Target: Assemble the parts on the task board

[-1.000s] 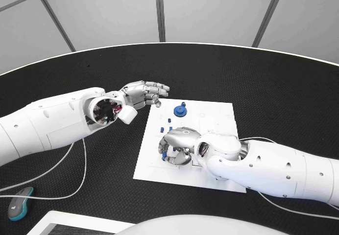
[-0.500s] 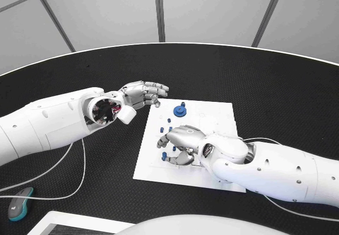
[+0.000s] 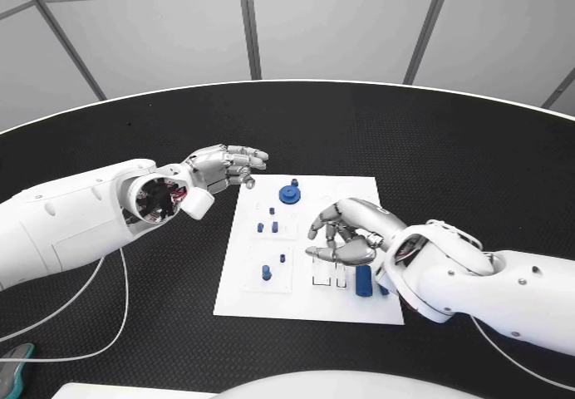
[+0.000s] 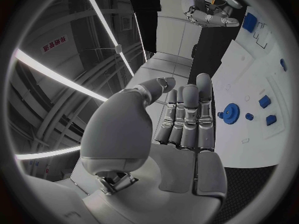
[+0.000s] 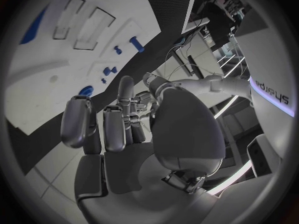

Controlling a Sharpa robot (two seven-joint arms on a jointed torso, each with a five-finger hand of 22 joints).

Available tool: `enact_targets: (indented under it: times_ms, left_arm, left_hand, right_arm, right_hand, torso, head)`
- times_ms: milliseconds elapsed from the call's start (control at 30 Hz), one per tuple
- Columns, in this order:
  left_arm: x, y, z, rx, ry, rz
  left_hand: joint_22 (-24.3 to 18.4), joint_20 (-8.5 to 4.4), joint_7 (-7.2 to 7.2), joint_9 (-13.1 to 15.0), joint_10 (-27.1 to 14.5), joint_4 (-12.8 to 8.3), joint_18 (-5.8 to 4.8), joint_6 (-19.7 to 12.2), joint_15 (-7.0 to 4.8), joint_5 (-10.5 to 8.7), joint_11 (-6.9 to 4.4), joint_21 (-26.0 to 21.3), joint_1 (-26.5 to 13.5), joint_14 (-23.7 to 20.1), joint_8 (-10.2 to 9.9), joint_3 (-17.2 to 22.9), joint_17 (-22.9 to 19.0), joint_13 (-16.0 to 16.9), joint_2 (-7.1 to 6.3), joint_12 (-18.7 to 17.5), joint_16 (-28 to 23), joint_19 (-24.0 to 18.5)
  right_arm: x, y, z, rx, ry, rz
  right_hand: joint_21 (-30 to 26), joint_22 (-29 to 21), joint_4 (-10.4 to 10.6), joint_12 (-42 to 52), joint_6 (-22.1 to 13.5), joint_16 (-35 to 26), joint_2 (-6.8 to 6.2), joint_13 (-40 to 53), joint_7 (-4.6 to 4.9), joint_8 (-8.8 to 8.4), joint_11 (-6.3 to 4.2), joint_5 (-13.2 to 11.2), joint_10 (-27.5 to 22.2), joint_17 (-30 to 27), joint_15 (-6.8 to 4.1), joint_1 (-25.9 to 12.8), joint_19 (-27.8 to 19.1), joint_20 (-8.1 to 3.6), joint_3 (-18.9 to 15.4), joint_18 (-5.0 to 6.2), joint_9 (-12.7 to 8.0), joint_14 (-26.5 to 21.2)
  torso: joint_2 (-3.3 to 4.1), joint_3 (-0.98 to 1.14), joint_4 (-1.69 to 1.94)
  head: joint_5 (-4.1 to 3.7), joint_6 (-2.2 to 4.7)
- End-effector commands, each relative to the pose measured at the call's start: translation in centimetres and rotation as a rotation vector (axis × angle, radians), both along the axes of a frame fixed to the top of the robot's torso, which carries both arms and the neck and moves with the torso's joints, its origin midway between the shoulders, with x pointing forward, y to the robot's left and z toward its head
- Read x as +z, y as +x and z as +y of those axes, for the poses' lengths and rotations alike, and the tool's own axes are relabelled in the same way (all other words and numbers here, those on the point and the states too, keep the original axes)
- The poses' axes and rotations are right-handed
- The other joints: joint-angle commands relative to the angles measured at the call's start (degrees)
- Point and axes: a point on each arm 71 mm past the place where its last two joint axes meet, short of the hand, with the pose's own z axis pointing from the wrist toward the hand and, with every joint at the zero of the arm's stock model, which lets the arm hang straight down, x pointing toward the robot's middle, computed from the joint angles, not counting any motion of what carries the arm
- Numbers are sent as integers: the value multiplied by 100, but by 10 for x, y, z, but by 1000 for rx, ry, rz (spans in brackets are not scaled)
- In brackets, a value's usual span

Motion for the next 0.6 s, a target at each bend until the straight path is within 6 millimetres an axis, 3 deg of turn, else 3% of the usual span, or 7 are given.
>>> enact_targets:
  times_ms: [33,167,200,300,467,600]
  left_arm:
    - [0,0,2,5,2,0]
    - [-1,1,4,7,2,0]
    - [-1,1,4,7,2,0]
    - [-2,1,4,4,1,2]
    - [-3,1,4,1,0,4]
    - [-3,1,4,1,0,5]
  left_hand:
    - [-6,6,10,5,14,14,55,41,6,-8,23,-40,3,-49,-29,-30,-5,-6,67,-36,-39,-41]
    - [-6,6,10,5,14,14,55,41,6,-8,23,-40,3,-49,-29,-30,-5,-6,67,-36,-39,-41]
    - [-6,6,10,5,14,14,55,41,6,-8,23,-40,3,-49,-29,-30,-5,-6,67,-36,-39,-41]
    - [-7,7,9,6,17,17,55,46,6,-7,22,-41,4,-50,-28,-30,-6,-6,76,-35,-39,-42]
    - [-7,7,9,6,17,17,55,46,6,-7,22,-41,4,-50,-28,-30,-6,-6,76,-35,-39,-42]
    - [-7,7,9,6,17,17,55,46,6,-7,22,-41,4,-50,-28,-30,-6,-6,76,-35,-39,-42]
  right_arm:
    - [-4,-3,-52,-174,3,83]
    - [-10,-12,-68,-245,-21,115]
    - [-11,-13,-71,-257,-33,118]
    - [-16,-18,-80,-293,-83,114]
    - [-23,-24,-86,-320,-147,105]
    - [-32,-29,-85,-323,-174,118]
  right_hand:
    - [440,986,316,2303,-34,316,92,2779,-30,269,-67,67,392,591,-40,56,385,-61,-364,-148,337,410]
    - [636,1082,529,2978,-200,463,99,3716,-19,420,-37,50,634,882,-34,195,414,-41,-732,-182,602,457]
    - [658,1092,550,3010,-209,476,115,3765,-20,436,-35,64,646,910,-37,184,417,-34,-781,-187,628,462]
    - [775,1142,559,3132,-234,537,177,3948,-25,484,-38,117,709,1039,-37,182,436,-31,-946,-208,716,485]
    - [897,1193,568,3203,-257,597,228,4068,-30,512,-39,180,746,1170,-36,155,454,-29,-1144,-230,791,508]
    - [903,1198,570,3210,-272,603,249,4086,-28,509,-38,191,749,1183,-34,140,455,-27,-1210,-231,808,510]
  torso:
    - [-30,34,-92]
    - [-55,54,-126]
    - [-67,69,-144]
    - [-94,87,-168]
    - [-108,95,-188]
    - [-100,85,-178]
  head:
    - [-112,17]
    - [-167,25]
    - [-174,20]
    - [-206,-7]
    - [-253,-37]
    - [-283,-50]
